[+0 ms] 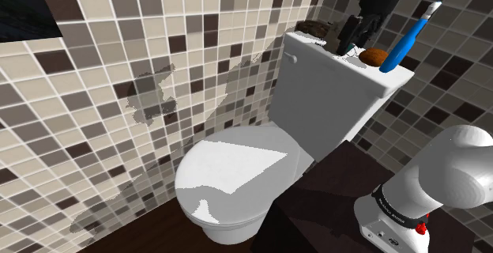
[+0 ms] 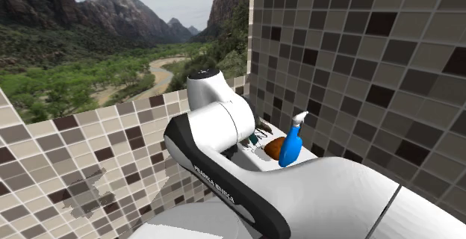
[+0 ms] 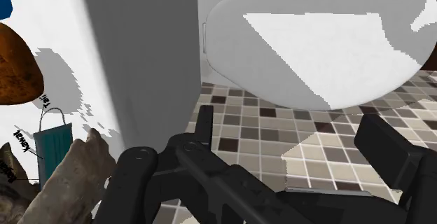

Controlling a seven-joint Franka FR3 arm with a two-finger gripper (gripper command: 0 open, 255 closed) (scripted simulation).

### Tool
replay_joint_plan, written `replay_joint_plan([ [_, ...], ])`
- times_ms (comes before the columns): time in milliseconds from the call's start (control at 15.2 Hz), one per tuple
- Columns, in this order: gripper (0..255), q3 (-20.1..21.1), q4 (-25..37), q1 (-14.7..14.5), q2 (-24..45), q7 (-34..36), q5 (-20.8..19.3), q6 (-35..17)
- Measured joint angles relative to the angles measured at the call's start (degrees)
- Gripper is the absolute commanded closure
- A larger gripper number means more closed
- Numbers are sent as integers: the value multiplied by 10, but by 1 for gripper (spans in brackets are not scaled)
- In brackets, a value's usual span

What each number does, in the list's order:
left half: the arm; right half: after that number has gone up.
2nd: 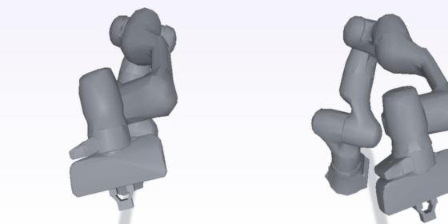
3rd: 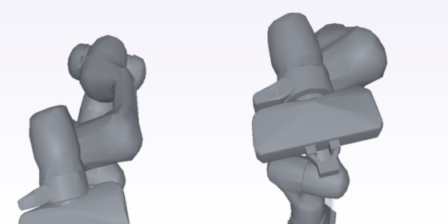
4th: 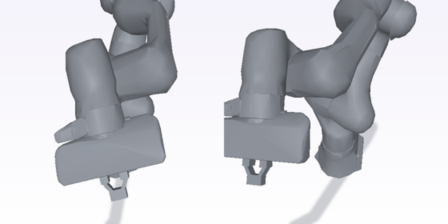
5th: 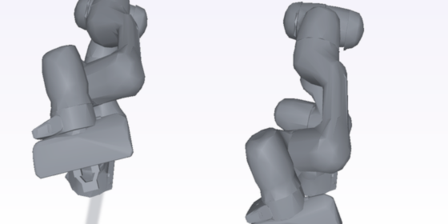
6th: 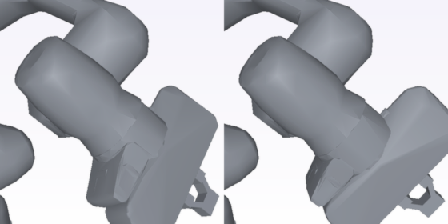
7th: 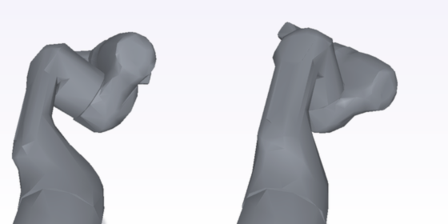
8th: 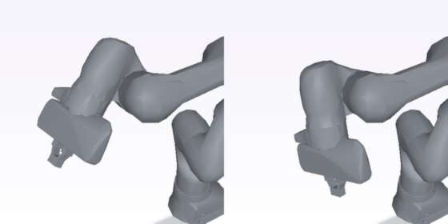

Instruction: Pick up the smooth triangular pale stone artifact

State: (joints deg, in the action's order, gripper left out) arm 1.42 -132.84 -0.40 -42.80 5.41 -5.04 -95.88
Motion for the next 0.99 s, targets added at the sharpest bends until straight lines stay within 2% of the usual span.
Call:
replay_joint_plan([
  [198,0,-14,17,5,19,-14,-6,1],
  [462,0,-49,78,18,82,-51,-18,6],
  [990,0,-127,236,40,236,-140,-22,27],
])
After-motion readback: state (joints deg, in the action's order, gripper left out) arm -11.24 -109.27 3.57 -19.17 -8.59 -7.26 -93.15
